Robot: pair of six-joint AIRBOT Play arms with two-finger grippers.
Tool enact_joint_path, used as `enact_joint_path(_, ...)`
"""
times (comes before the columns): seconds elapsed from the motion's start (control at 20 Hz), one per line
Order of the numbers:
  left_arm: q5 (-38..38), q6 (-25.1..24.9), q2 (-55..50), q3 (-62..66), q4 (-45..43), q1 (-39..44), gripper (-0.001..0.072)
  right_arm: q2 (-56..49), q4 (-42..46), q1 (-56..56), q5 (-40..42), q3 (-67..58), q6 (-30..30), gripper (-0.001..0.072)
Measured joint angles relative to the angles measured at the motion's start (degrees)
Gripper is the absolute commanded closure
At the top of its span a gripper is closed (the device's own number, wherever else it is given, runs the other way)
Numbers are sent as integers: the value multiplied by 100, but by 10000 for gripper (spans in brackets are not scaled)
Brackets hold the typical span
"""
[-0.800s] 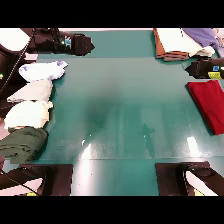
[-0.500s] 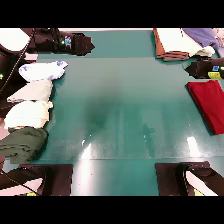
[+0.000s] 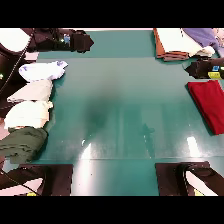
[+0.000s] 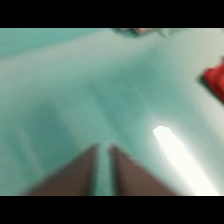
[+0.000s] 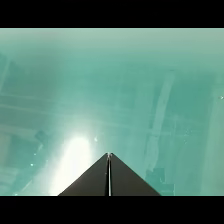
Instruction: Fold the shirts.
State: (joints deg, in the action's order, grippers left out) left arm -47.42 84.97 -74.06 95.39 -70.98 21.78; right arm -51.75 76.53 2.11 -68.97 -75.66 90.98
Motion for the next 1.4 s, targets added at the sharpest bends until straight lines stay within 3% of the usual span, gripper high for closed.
enact_joint_path(0.3,55,509,-612,0,-1781,-1075,97,0,-2,0,-7,0,0,695)
enact_joint_path(0.55,-50,737,-1781,0,-2179,-2024,96,0,-4,0,-9,0,0,694)
enact_joint_path(0.85,188,793,-2894,-2,-2288,-2435,100,0,-4,2,-11,0,0,695)
enact_joint_path(0.9,262,796,-2979,2,-2299,-2459,201,0,-4,0,-9,0,0,695)
enact_joint_path(0.95,308,800,-3040,26,-2302,-2470,485,0,-4,2,-9,0,0,695)
enact_joint_path(1.0,310,800,-3091,79,-2302,-2483,673,0,-4,2,-9,0,0,695)
enact_joint_path(1.25,-282,804,-3045,1032,-2317,-2496,679,0,-31,2,-2,-83,0,695)
enact_joint_path(1.4,-522,686,-2428,1812,-2332,-2339,680,0,-42,4,13,-492,0,695)
